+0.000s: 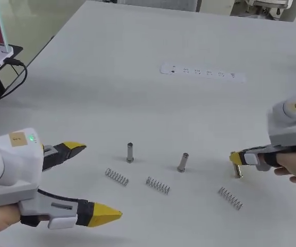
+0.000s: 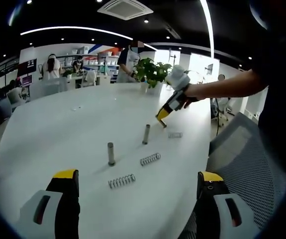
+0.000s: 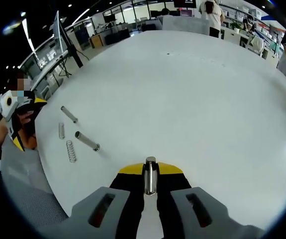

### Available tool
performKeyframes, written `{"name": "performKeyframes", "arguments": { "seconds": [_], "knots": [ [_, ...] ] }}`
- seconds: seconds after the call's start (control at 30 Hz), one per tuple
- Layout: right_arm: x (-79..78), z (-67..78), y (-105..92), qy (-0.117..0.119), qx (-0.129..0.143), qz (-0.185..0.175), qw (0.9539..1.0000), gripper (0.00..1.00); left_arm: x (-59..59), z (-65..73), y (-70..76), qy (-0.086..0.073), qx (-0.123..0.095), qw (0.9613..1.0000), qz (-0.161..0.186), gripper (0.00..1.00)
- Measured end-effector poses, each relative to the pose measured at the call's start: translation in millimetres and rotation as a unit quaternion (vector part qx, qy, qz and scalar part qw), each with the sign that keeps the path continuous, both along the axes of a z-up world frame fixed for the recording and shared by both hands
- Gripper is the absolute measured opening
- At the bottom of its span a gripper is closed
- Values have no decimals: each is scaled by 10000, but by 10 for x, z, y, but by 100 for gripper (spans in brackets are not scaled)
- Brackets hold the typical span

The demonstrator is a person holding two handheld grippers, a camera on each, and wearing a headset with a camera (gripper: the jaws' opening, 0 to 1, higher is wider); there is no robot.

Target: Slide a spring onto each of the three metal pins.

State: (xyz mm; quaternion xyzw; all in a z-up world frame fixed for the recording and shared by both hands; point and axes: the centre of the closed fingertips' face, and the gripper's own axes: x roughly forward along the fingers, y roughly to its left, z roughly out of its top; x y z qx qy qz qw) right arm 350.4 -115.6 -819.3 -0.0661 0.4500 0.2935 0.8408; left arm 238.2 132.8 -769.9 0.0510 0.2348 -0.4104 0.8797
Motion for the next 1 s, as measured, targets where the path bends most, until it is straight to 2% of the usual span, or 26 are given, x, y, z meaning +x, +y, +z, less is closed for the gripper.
{"name": "performKeyframes", "arguments": {
  "seconds": [0.3,1.0],
  "knots": [
    [-32,45,-3,-214,76,23,9997,5,-4,14,-32,-11,-5,10000,-43,96],
    [-55,101,0,-500,62,186,9986,5,-8,4,-15,-32,-5,10000,6,97]
  ]
}}
